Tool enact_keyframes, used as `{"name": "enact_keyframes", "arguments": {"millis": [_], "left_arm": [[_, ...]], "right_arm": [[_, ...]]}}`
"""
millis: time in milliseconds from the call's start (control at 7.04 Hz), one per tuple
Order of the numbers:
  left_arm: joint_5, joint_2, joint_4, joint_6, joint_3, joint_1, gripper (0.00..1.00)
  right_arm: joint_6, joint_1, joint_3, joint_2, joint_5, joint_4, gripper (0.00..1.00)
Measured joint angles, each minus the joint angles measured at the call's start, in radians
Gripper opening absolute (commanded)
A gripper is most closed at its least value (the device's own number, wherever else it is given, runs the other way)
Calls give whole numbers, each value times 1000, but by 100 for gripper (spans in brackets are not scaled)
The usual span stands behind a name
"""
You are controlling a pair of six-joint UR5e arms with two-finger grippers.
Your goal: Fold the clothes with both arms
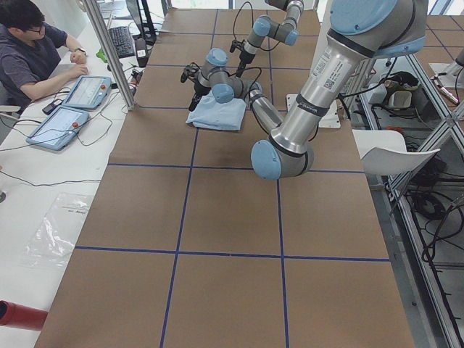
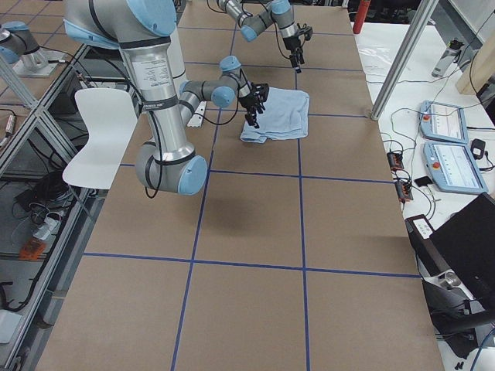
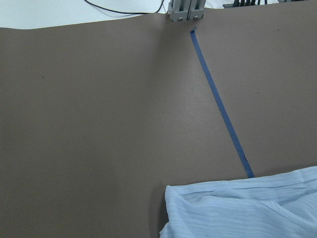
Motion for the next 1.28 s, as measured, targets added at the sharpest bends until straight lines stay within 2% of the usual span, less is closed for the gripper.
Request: {"name": "enact_keyframes", "arguments": {"millis": [284,568,852,994,1136,1278], "left_arm": [[-6,67,0,4,-63,2,100],[-25,177,29,68,-199,-1,100],[-44,285,114,185,-361,-20,100],[-66,346,136,256,-420,-55,100],[-120,413,145,349,-455,-118,100],[-213,494,147,455,-469,-223,100]], "right_arm": [[-269,216,17,-57,219,-8,100],[-644,475,11,-191,421,-4,100],[-973,689,3,-345,572,3,100],[-1078,767,-1,-408,628,4,100],[-1152,837,-5,-472,681,4,100],[-1210,904,-8,-552,714,5,100]]}}
